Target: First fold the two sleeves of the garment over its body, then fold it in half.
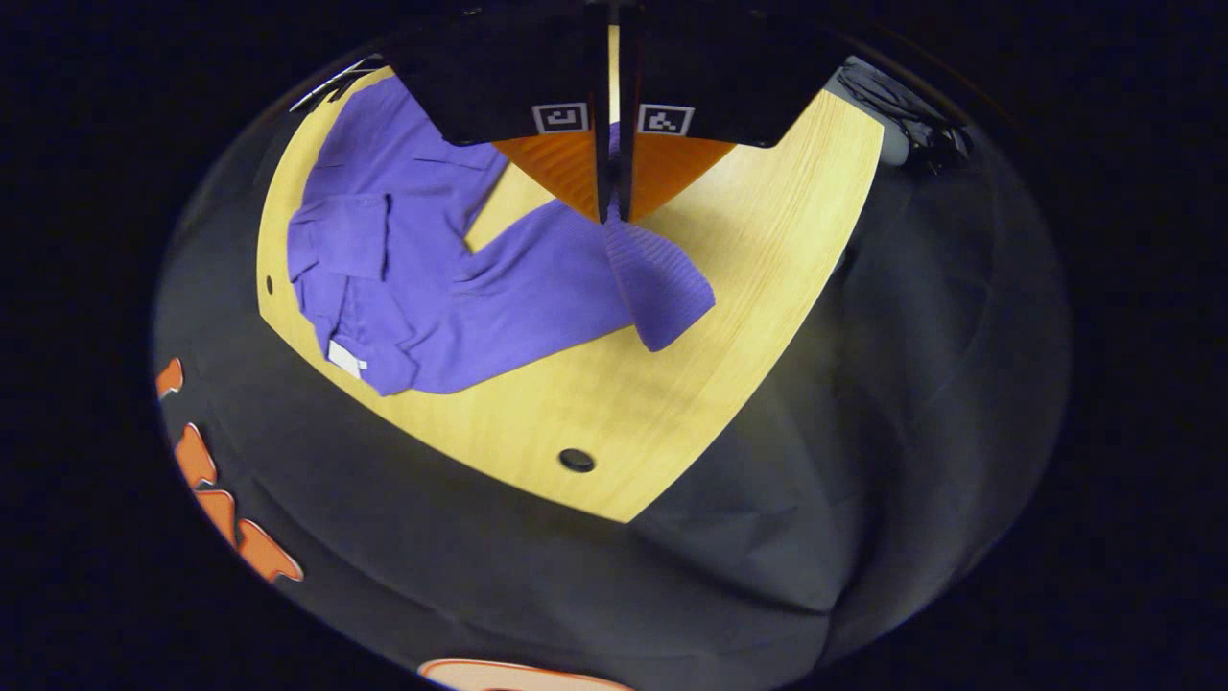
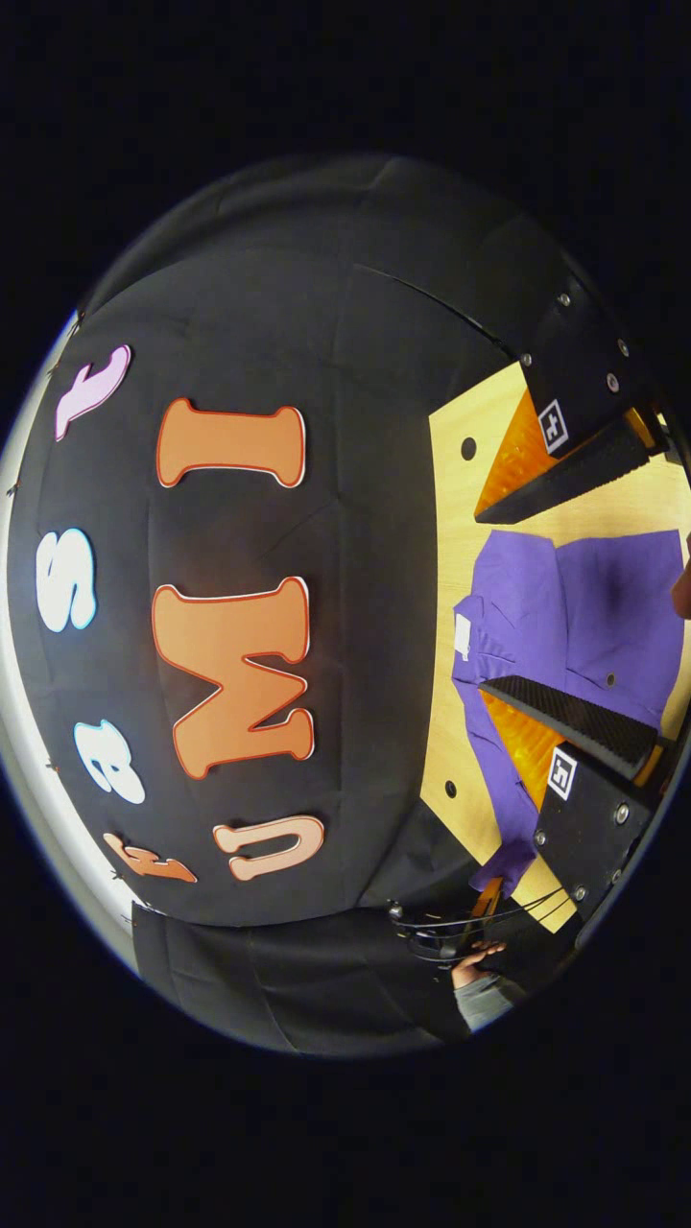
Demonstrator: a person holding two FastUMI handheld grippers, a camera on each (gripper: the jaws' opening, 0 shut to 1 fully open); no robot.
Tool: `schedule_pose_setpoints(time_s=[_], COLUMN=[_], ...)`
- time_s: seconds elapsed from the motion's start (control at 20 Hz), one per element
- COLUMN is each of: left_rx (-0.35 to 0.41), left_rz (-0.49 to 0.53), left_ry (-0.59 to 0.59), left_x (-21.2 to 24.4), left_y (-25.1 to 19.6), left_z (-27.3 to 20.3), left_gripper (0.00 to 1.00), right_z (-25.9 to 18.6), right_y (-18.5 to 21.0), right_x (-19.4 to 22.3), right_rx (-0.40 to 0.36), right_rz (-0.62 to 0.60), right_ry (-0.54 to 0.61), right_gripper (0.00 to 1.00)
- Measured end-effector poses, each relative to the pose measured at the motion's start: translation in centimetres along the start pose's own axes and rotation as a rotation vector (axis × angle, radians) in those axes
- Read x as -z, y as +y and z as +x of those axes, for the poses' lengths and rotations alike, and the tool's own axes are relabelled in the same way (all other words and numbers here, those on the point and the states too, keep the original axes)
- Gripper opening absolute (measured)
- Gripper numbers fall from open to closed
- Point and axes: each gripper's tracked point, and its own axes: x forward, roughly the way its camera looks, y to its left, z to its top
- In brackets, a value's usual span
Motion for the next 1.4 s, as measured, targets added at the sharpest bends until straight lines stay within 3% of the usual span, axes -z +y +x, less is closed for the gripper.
schedule_pose_setpoints(time_s=[0.35, 0.75, 1.15, 1.4], left_rx=[0.070, 0.159, 0.234, 0.215], left_rz=[0.181, 0.422, 0.670, 0.729], left_ry=[-0.048, -0.062, -0.052, -0.045], left_x=[-3.8, -4.4, -2.5, -0.9], left_y=[-9.7, -24.3, -36.7, -41.5], left_z=[-3.6, -3.5, -2.5, 0.7], left_gripper=[0.05, 0.05, 0.05, 0.06], right_z=[-0.7, -1.1, -0.7, -0.3], right_y=[-1.9, -5.1, -7.8, -9.2], right_x=[0.1, 1.5, 2.5, 3.1], right_rx=[0.003, 0.026, 0.062, 0.079], right_rz=[-0.003, 0.048, 0.071, 0.086], right_ry=[-0.027, -0.016, 0.009, 0.025], right_gripper=[0.95, 0.95, 0.95, 0.94])
